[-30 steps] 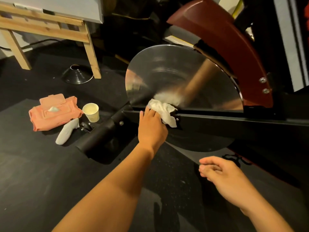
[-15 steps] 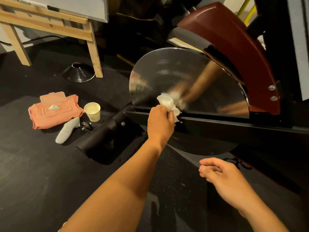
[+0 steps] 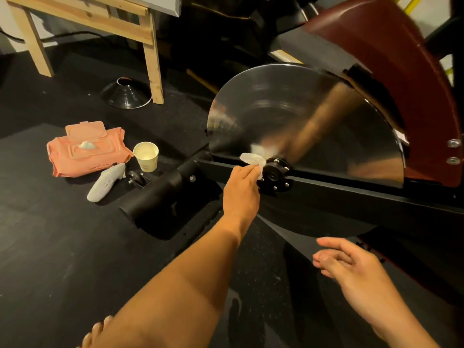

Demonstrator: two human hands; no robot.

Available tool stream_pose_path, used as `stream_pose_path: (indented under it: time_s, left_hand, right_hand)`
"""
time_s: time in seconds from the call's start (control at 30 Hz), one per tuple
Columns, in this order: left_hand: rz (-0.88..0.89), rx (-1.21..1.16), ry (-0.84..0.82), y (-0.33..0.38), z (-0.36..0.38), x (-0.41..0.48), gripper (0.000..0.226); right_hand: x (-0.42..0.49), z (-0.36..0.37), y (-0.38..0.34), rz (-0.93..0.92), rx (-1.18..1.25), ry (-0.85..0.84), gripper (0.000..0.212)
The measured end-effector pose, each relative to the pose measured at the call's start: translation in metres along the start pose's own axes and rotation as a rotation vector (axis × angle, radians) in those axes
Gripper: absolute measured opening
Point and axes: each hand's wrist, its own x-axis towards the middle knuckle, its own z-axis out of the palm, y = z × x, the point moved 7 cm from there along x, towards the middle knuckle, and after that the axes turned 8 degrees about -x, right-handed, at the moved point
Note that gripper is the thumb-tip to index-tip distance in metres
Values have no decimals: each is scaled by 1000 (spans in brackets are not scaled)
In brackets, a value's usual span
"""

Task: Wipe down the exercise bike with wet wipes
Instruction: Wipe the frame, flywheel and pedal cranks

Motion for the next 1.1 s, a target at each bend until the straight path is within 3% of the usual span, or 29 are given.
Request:
stream_pose_path:
  time_s: [0.1, 0.3, 0.47, 0.6, 0.73, 0.87, 0.93, 1.1]
  left_hand:
    - [125, 131, -24, -10, 3, 8, 20]
    - [118, 165, -73, -28, 4, 12, 22]
    - [-78, 329, -230, -92, -6, 17, 40]
    - [-225, 381, -322, -135, -13, 16, 40]
    - [-368, 266, -194, -165, -20, 24, 61]
    - [-581, 114, -183, -164, -17, 43, 45]
    - [-534, 75, -127, -149, -17, 45, 34]
    - [-357, -84, -135, -73, 1, 27, 40]
  right_hand:
    - [4, 4, -4, -2, 8, -1, 22]
    - [12, 13, -23, -80, -73, 4, 22]
    - [15, -6, -30, -113, -163, 91, 18]
    - [8, -9, -22, -45, -149, 110, 23]
    - [2, -6, -13, 16, -143, 120, 28]
    - [1, -2, -13, 1, -146, 132, 29]
    - [2, 1, -16, -18, -118, 153, 30]
    - [3, 23, -31, -46, -127, 91, 31]
